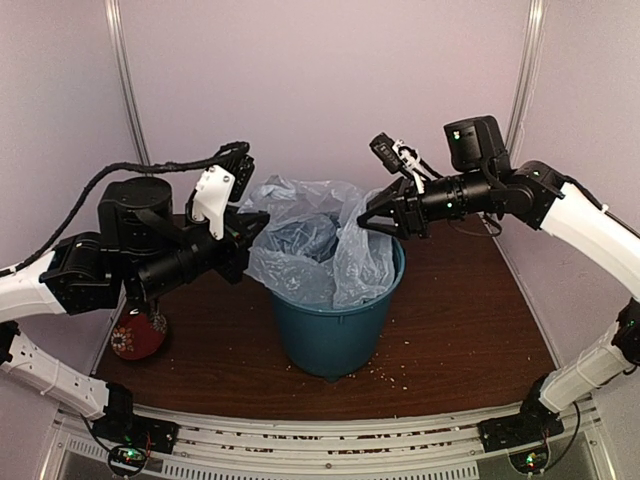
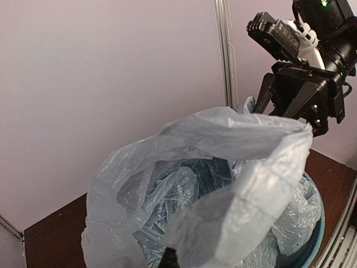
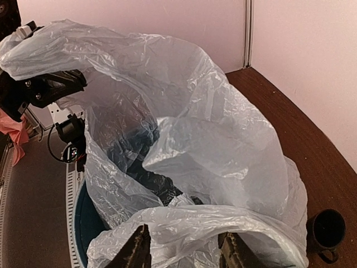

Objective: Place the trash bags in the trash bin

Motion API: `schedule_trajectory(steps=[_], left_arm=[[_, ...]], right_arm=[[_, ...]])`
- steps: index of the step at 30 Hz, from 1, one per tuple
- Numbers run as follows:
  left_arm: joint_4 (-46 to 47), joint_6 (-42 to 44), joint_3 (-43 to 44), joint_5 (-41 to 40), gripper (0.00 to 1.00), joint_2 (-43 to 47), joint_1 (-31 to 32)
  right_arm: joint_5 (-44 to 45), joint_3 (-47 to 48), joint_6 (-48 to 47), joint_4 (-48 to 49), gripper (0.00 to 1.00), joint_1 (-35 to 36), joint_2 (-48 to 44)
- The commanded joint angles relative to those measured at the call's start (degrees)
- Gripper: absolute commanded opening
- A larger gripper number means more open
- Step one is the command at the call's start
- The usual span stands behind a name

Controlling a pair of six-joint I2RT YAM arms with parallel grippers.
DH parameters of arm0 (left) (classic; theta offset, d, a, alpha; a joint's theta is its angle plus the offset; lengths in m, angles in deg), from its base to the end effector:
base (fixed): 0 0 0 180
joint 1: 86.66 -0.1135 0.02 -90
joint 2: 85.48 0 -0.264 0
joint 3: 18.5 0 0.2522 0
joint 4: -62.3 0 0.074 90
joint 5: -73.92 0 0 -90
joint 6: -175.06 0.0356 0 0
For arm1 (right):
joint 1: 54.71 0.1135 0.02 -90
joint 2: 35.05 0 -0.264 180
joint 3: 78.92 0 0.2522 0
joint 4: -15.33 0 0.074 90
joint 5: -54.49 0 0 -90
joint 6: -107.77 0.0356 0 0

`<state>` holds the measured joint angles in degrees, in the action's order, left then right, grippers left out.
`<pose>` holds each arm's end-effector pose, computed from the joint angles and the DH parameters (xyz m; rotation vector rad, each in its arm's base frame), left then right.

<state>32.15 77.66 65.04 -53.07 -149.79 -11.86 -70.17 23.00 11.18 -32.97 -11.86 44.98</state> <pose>0.0847 -0.2301 0.4151 0.5477 1.6596 -0.4895 0.2068 0.2194 0.4216 -1.2194 1.6990 1.0050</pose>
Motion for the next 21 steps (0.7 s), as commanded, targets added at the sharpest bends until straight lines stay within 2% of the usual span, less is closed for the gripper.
schedule_trajectory(steps=[1, 11, 21], left_arm=[[2.76, 0.52, 1.50, 1.04, 0.00, -0.11, -0.27], [2.65, 0.72, 1.50, 0.30, 0.00, 0.75, -0.27], [2.03, 0.63, 1.81, 0.70, 0.00, 0.53, -0.27]], right_arm=[[-1.99, 1.73, 0.39, -1.84, 0.42, 0.87, 1.23], [-2.37, -1.13, -2.45, -3.50, 0.46, 1.54, -1.42], [-4.76, 4.09, -0.94, -3.14, 0.44, 2.52, 4.33]])
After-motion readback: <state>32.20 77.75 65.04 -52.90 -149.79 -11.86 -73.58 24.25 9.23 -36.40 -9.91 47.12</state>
